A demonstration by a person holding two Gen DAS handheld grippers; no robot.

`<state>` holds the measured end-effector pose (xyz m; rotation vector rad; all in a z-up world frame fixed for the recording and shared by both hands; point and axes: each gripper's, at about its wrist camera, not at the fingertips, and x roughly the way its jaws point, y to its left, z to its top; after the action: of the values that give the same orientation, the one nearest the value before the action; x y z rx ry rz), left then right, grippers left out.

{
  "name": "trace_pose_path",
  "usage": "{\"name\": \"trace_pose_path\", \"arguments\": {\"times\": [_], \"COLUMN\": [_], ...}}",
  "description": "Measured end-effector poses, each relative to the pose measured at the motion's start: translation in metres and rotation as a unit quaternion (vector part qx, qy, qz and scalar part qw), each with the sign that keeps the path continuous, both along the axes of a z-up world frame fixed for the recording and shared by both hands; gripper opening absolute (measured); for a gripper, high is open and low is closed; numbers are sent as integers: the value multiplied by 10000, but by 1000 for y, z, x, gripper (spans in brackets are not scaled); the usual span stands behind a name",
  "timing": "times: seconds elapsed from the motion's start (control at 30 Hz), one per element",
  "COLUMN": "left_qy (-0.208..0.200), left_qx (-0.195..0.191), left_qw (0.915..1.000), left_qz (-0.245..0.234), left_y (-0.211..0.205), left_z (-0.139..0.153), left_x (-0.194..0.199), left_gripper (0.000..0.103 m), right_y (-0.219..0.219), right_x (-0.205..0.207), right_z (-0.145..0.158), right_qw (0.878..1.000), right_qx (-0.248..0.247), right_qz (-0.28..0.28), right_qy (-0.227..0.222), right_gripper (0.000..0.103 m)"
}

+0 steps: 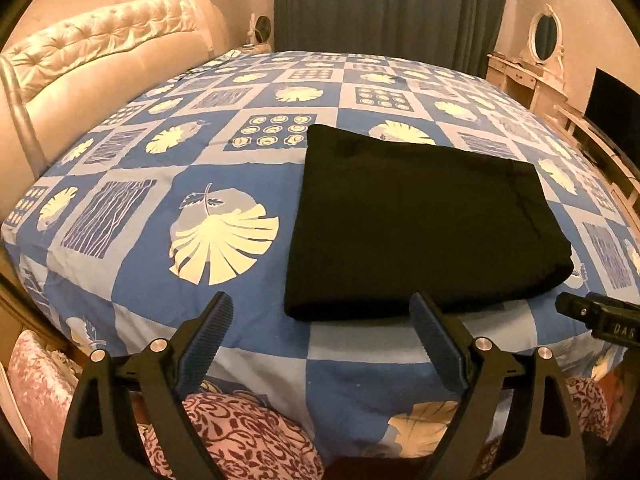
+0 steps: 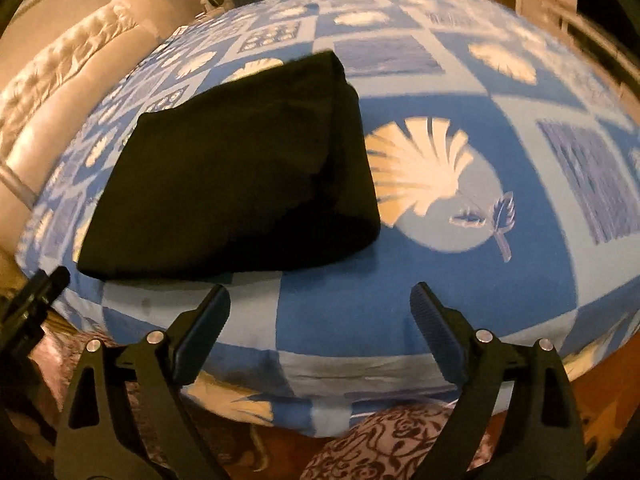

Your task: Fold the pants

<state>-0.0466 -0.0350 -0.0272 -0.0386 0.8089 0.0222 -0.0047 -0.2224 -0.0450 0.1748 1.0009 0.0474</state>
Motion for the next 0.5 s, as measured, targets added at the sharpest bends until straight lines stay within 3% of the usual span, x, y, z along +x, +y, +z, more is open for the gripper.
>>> {"name": "trace_pose_path", "arguments": {"times": [0.13,0.5], "left_qy": [-27,-7], "left_qx": [-91,30], "left_qw": [9999,10000], "left_qz": [82,80], "left_y": [2,1], "left_z": [1,-2], "left_x": [-2,-5], "left_gripper": [89,89], "right_y": [3,-2], "right_x": [-2,1], "right_z": [7,7], "right_qw": [9991,9980], "right_qx": [-338,-463], "right_qz": [-44,-254], "right_qy": [-270,-347], "right_gripper": [92,92]}}
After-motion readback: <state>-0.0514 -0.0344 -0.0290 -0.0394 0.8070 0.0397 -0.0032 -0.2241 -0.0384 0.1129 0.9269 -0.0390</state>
